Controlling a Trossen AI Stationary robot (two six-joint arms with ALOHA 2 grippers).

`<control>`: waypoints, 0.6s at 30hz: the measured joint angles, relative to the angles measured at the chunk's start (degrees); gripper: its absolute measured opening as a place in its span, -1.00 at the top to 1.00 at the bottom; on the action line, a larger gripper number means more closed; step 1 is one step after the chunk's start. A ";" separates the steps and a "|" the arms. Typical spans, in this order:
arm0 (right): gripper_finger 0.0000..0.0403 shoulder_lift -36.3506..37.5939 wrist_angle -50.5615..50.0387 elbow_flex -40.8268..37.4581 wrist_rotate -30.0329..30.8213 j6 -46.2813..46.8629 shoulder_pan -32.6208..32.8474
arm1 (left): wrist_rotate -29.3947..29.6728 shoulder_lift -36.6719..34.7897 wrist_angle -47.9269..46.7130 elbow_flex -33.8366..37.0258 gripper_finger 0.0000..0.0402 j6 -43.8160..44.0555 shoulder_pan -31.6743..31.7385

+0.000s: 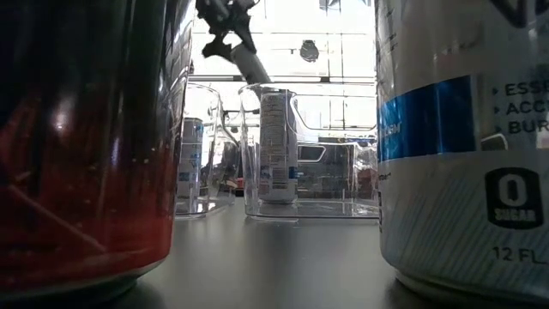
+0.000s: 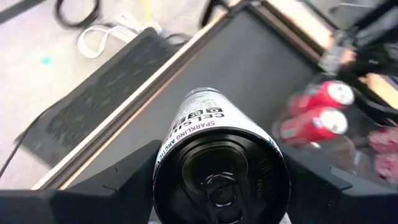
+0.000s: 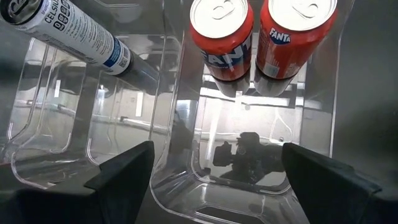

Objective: Sort soda cans
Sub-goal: Put the top white soda can into the center transparent bin

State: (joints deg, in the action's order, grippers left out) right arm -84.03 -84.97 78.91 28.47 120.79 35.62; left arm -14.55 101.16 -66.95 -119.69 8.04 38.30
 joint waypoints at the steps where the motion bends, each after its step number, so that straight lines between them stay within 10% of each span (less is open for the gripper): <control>1: -0.71 0.00 0.02 0.00 0.00 0.00 0.00 | -0.02 0.00 -0.03 -0.75 -0.40 -0.54 -1.22; 18: -0.71 0.00 0.25 0.00 0.00 -1.73 0.30 | 6.65 1.06 3.63 -6.19 -0.40 -8.94 -26.48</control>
State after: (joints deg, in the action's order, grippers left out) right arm -84.03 -84.72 78.91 28.47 119.06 35.91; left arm -7.90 102.22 -63.32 -125.88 -0.90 11.83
